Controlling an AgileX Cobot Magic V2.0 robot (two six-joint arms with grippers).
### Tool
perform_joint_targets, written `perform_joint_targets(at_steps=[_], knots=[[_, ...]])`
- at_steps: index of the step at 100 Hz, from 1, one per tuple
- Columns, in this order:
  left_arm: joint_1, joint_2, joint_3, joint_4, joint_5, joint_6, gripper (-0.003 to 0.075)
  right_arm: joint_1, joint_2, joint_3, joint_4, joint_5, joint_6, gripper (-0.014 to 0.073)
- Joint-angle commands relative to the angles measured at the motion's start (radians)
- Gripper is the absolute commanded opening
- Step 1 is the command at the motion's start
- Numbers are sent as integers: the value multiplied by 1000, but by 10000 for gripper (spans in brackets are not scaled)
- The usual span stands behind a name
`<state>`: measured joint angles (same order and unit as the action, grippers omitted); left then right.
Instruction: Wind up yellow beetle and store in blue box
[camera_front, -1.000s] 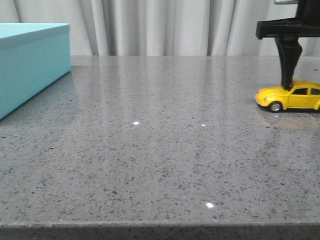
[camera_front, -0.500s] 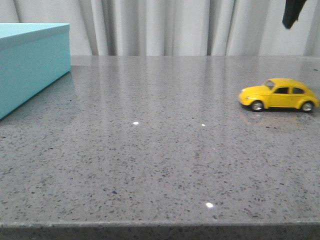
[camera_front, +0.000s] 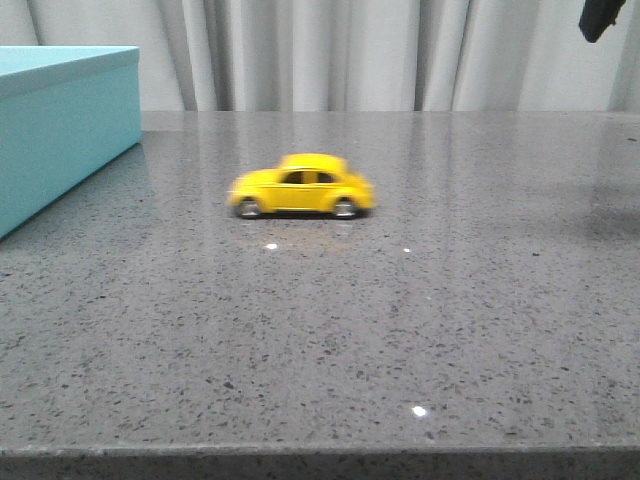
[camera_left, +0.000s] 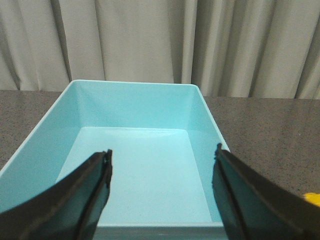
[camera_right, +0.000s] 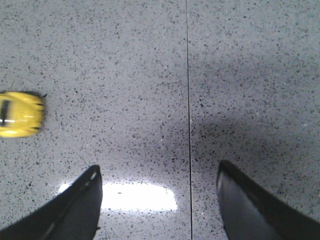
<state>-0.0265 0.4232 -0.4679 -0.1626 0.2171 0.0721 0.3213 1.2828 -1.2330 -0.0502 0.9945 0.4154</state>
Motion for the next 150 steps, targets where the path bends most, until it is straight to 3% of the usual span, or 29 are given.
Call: perform_joint_targets(at_steps=[1, 14, 41, 61, 111, 150], knots=[[-7, 13, -35, -7, -89, 1, 428, 1, -75, 18, -7, -93, -10, 486], [-7, 24, -40, -7, -74, 1, 428, 1, -147, 76, -7, -126, -10, 486], [-7, 139, -140, -7, 93, 15, 428, 1, -234, 106, -7, -129, -20, 486], [-42, 261, -259, -26, 236, 229, 431, 1, -250, 106, -7, -127, -20, 486], [-305, 689, -645, -26, 640, 685, 431, 1, -250, 106, -7, -127, -20, 486], [-390, 939, -829, -22, 671, 948, 431, 1, -250, 106, -6, -124, -20, 486]])
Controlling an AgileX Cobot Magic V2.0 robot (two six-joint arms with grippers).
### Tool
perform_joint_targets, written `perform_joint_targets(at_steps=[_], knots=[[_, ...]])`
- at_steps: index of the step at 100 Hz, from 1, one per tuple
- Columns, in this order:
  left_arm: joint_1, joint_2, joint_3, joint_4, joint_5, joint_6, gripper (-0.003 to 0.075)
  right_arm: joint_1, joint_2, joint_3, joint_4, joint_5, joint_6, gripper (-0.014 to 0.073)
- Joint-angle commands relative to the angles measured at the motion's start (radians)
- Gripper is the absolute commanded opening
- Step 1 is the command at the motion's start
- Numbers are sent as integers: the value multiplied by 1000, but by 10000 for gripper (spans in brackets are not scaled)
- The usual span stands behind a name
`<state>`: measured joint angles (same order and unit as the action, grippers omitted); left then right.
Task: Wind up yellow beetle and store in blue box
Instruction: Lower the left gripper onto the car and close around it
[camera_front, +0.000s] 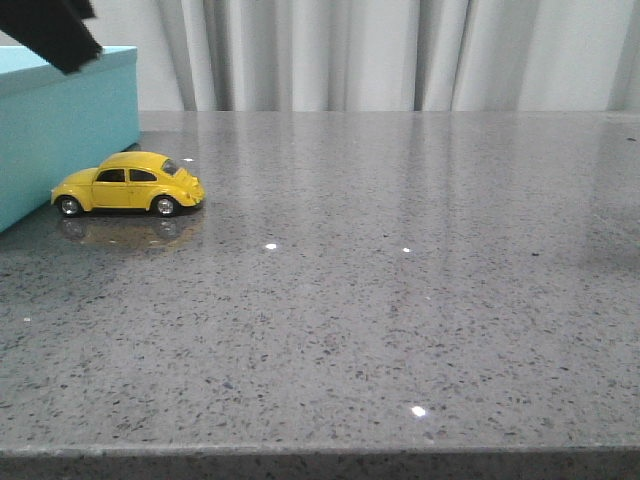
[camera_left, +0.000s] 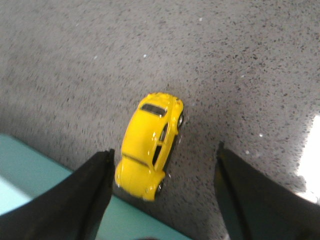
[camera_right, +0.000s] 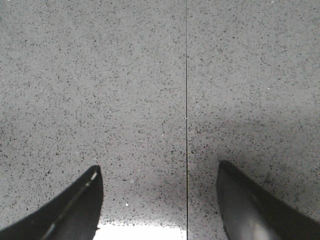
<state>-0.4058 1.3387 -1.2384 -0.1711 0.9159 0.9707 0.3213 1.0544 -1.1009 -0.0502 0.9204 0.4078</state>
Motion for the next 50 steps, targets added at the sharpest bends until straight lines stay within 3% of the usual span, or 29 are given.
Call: perform_joint_targets(at_steps=[1, 50], knots=[[-11, 28, -61, -13, -27, 49, 431, 1, -22, -26, -6, -50, -12, 486], [-11, 225, -129, 96, -12, 57, 431, 1, -22, -26, 1, -48, -12, 486]])
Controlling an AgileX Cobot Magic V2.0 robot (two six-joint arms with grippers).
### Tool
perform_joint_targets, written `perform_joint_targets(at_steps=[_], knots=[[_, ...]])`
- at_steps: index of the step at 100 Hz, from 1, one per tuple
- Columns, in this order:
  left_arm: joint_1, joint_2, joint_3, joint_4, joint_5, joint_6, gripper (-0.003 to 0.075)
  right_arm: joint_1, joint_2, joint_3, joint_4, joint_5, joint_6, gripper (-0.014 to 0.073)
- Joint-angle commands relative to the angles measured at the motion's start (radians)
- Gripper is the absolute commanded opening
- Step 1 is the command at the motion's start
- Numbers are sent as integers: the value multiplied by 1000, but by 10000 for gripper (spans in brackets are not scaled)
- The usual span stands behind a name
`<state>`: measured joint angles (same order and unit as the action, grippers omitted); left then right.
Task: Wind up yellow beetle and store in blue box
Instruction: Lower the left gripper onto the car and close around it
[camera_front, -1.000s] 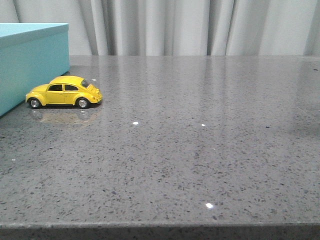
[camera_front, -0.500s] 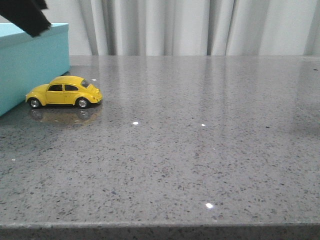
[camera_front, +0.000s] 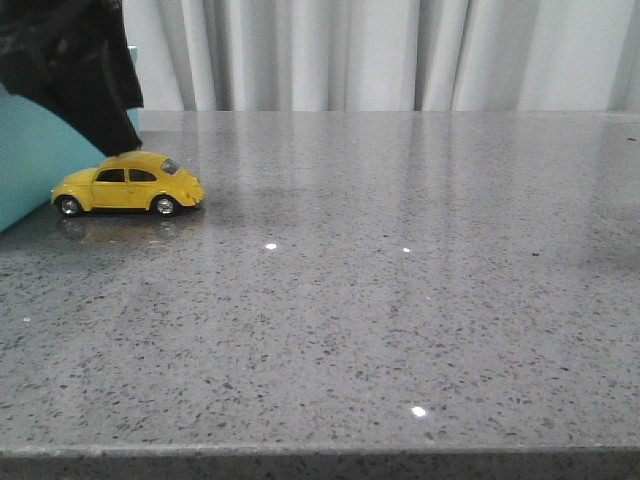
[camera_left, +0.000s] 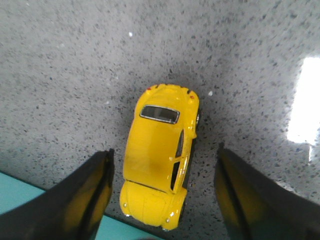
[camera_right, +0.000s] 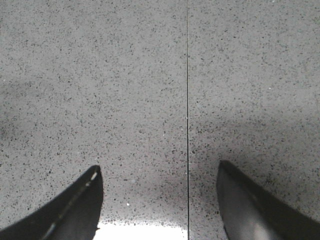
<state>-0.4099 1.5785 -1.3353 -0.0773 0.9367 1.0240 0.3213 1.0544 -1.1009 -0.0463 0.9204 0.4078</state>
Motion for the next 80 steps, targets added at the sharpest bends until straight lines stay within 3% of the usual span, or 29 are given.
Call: perform_joint_targets(at_steps=[1, 80], knots=[[-7, -12, -32, 2, -33, 4, 431, 1, -22, -26, -3, -48, -12, 486], [-7, 93, -33, 47, -86, 4, 404, 1, -22, -26, -3, -48, -12, 486]])
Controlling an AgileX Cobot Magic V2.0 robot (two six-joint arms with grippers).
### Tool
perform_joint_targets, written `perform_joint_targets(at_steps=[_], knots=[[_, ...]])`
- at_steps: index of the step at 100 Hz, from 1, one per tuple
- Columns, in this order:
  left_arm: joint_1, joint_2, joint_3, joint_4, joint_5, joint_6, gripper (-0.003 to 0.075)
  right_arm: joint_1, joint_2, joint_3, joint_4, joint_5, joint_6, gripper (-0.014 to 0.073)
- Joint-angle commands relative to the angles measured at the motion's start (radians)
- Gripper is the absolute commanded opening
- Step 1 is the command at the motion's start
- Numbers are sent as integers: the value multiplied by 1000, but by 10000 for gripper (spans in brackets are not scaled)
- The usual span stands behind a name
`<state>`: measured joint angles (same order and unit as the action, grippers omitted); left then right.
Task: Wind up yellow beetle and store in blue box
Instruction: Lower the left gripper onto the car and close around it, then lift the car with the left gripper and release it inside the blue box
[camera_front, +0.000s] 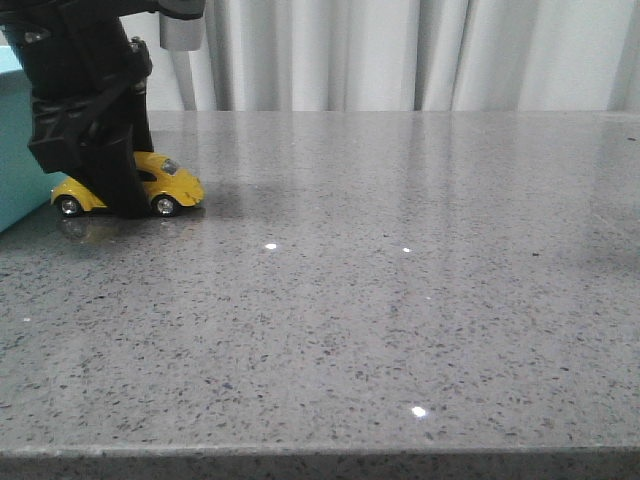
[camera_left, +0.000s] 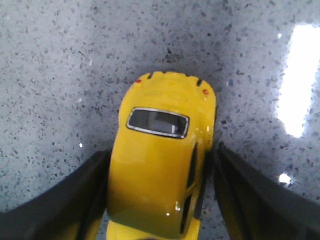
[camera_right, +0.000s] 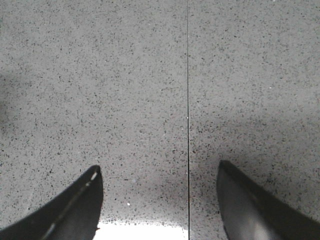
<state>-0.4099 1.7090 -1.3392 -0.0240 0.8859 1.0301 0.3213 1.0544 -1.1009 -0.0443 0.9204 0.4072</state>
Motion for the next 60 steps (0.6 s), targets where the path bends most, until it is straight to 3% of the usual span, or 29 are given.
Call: perform_joint_targets(at_steps=[1, 34, 60], knots=[[-7, -38, -29, -7, -35, -2, 400, 1, -22, -26, -5, -48, -12, 486], [-7, -38, -31, -7, -35, -2, 245, 1, -22, -26, -5, -48, -12, 486], [-7, -43, -120, -9, -22, -51, 220, 1, -22, -26, -5, -48, -12, 486]])
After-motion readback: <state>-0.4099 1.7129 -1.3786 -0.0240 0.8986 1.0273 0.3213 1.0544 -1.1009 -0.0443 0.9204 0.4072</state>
